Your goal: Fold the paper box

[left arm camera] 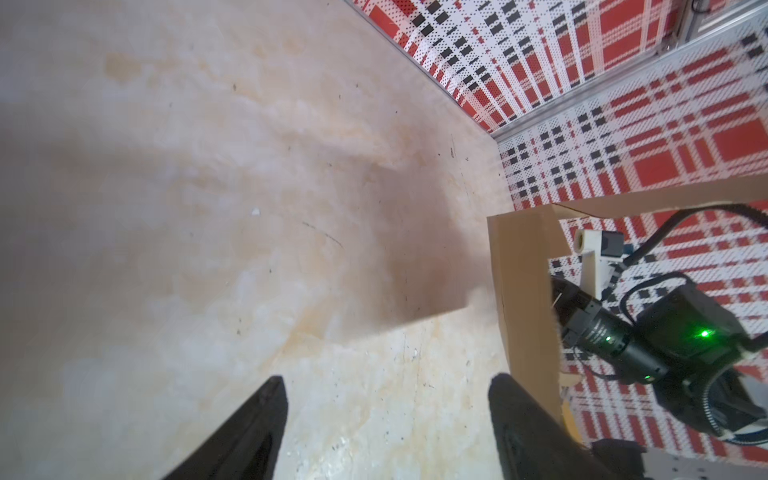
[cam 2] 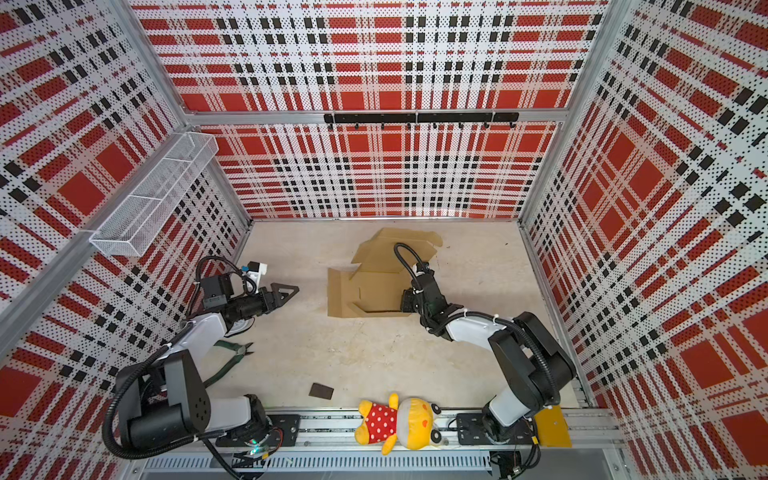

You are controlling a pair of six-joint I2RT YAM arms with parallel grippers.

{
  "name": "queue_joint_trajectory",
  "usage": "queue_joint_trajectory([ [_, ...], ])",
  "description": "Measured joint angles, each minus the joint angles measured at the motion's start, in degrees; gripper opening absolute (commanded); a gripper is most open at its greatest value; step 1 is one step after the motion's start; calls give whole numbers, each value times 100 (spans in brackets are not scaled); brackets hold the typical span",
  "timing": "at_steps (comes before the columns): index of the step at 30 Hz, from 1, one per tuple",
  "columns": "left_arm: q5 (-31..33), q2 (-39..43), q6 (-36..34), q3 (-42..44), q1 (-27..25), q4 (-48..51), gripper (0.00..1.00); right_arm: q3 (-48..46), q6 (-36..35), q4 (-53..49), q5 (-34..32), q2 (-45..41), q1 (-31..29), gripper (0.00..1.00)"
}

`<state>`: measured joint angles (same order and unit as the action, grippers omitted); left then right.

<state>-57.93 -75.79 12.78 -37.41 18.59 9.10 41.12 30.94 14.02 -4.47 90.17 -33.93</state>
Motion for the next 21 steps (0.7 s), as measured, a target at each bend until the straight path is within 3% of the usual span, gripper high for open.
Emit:
queue_joint_trajectory([
  [3, -219, 190, 459, 302, -4, -481, 88, -50, 76, 111, 144, 0, 24, 0],
  [9, -483, 264, 1132, 603, -181, -1178, 83, -212, 326, 509, 372, 0, 149, 0],
  [21, -634, -223, 1991, 229, -1222, -2011, 75, -258, 588, 944, 684, 275, 164, 0],
])
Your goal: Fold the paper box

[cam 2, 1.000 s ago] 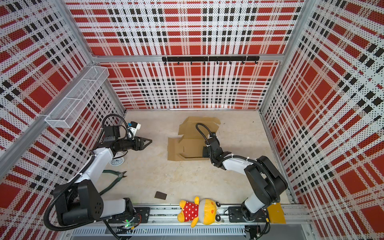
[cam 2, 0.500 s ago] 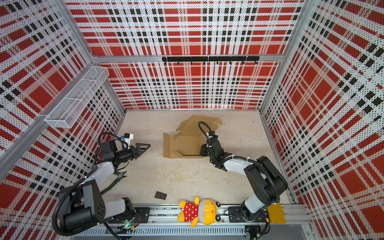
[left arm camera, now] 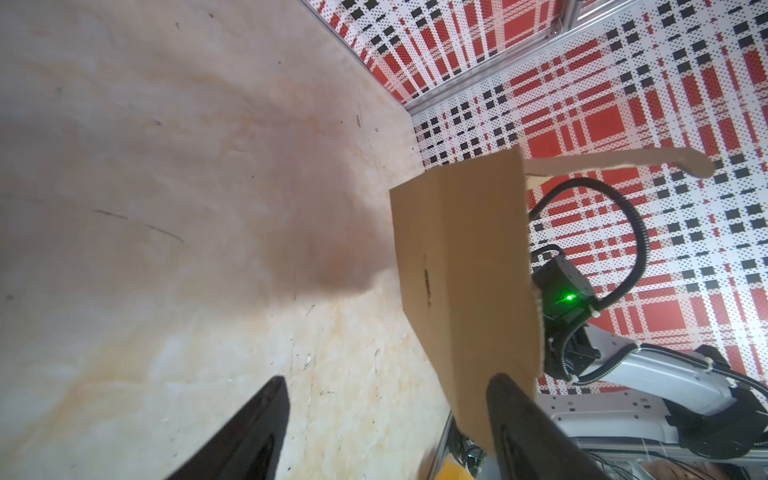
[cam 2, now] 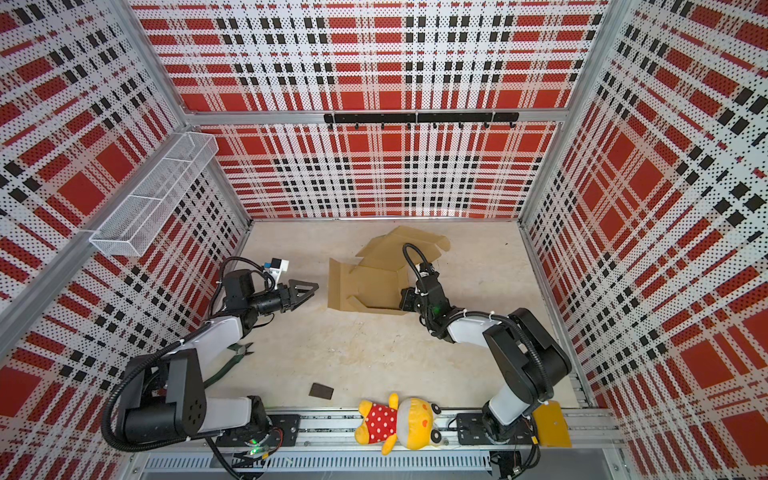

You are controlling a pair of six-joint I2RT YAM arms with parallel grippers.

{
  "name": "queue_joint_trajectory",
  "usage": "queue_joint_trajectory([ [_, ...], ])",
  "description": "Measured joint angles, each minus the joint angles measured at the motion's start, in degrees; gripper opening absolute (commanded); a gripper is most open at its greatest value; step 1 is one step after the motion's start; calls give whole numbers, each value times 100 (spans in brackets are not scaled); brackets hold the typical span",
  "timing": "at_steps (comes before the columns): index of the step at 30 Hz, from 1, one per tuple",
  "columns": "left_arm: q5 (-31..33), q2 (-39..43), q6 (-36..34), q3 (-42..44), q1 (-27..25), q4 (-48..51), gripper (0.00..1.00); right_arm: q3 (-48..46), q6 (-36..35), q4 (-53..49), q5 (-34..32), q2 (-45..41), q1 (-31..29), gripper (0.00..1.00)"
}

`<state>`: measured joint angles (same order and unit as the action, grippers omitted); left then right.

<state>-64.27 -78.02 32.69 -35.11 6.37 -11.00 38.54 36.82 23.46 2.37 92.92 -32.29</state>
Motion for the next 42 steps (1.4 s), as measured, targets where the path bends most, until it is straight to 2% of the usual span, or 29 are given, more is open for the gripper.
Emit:
queue_joint_trajectory([
  [6, 24, -138, 319, -295, -459, -348, 73, 4, 9, -24, -7, 52, -26, 0],
  [12, 72, -415, 468, -470, -1032, -649, 61, 101, 7, -315, -162, 42, -157, 0],
  [15, 131, -409, 551, -470, -1106, -767, 63, 111, 7, -446, -275, -33, -214, 0],
  [18, 138, -278, 614, -470, -1193, -831, 74, 111, 0, -555, -365, -153, -229, 0],
  [22, 125, 109, 686, -444, -1126, -914, 74, 114, -24, -713, -479, -271, -229, 0],
  [26, 170, 424, 719, -243, -658, -1010, 70, 114, -37, -791, -546, -278, -214, 0],
  [30, 190, 479, 623, 4, -363, -968, 61, 114, -37, -782, -540, -278, -162, 0],
  [33, 201, 474, 540, 155, -227, -848, 50, 114, -35, -780, -529, -278, -136, 0],
  [37, 282, 348, 420, 173, -166, -750, 54, 111, -35, -739, -492, -278, -138, 0],
  [42, 354, 24, 389, 164, -476, -667, 54, 111, -22, -680, -402, -278, -138, 0],
])
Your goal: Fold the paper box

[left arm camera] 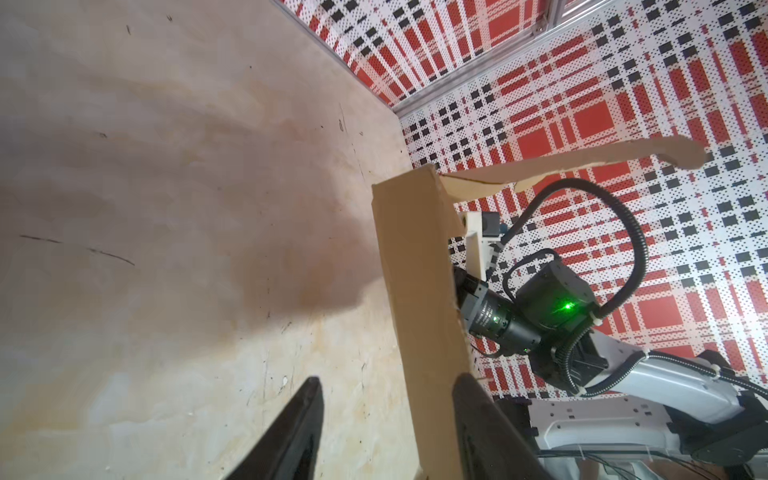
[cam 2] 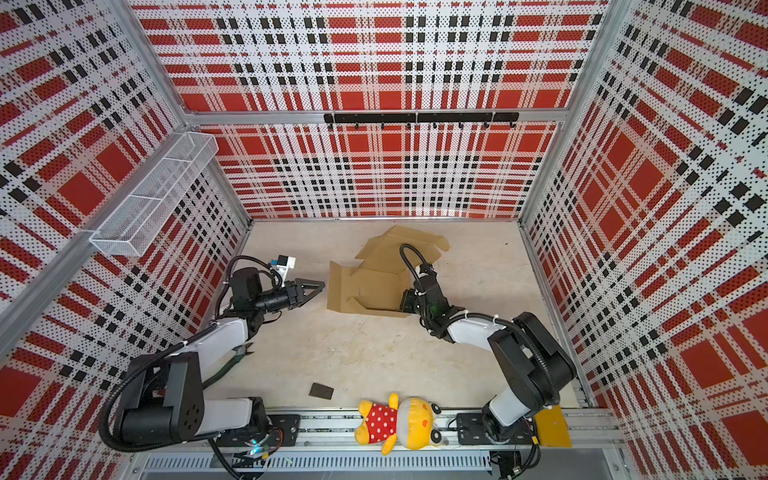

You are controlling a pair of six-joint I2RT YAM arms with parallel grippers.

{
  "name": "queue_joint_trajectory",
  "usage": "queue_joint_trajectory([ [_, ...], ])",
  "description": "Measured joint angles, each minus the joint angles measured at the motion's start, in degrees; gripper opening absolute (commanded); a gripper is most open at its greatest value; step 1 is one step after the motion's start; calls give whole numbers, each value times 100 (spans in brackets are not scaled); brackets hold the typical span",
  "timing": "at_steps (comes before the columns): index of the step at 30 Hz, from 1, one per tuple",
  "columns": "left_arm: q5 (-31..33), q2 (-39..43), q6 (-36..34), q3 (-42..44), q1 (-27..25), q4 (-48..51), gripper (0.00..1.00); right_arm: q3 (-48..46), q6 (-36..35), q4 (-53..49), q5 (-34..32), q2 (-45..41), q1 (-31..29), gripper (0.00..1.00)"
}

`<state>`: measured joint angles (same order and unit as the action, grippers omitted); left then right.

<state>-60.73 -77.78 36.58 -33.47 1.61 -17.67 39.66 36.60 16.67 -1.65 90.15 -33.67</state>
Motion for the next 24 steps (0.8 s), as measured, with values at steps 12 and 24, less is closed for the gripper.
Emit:
queue_joint_trajectory([
  [12, 83, -254, 7, -177, -662, 24, 49, -4, 13, 92, 22, 0, 0, 0],
  [24, 127, -498, 195, -472, -1172, 2, 47, -4, 9, 92, 11, 7, 0, 0],
])
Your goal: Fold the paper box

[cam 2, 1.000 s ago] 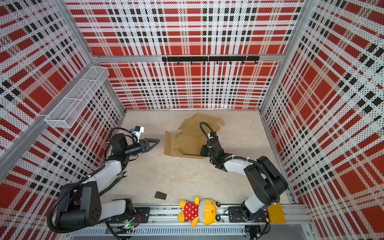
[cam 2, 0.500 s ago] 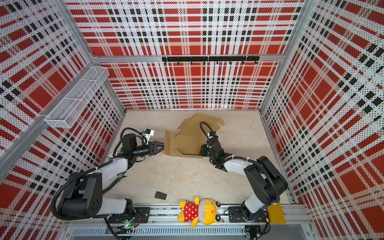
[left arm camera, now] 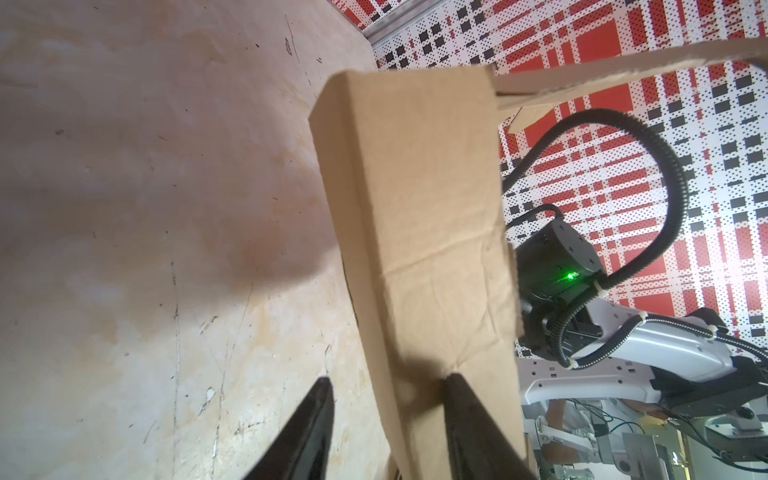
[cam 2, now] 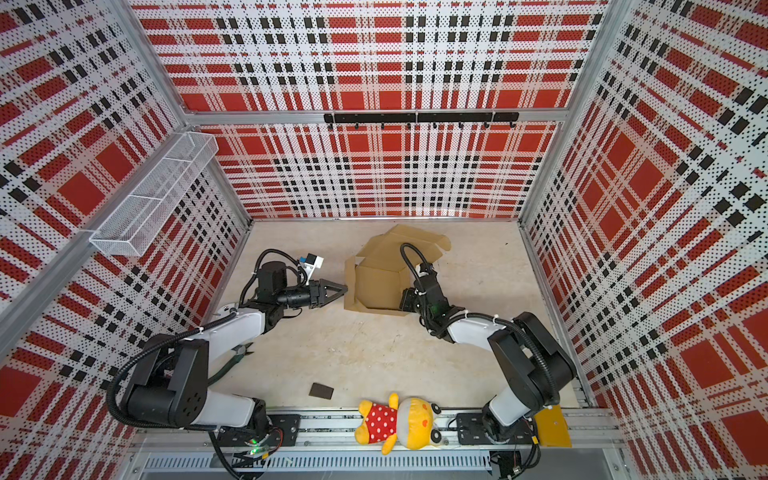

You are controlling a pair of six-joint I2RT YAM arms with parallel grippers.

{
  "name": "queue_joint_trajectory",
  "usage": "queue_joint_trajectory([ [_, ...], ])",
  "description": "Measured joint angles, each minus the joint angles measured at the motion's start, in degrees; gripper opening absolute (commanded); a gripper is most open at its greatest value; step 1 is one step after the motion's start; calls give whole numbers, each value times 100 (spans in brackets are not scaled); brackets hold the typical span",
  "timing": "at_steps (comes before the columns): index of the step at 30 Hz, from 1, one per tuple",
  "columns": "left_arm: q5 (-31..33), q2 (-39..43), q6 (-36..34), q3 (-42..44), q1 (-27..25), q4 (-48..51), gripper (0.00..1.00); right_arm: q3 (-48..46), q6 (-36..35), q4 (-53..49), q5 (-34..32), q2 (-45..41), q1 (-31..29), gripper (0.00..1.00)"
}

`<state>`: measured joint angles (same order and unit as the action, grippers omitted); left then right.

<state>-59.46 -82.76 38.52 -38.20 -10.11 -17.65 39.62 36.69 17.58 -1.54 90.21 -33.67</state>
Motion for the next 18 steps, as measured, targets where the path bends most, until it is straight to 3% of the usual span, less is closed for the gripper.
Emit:
queue_joint_trajectory([
  [9, 68, -293, 55, -170, -293, -37, 44, 2, 4, -22, -4, 190, 0, 0],
  [18, 625, -328, 61, -192, -734, 162, 40, 402, -33, -699, -415, 289, -144, 0],
])
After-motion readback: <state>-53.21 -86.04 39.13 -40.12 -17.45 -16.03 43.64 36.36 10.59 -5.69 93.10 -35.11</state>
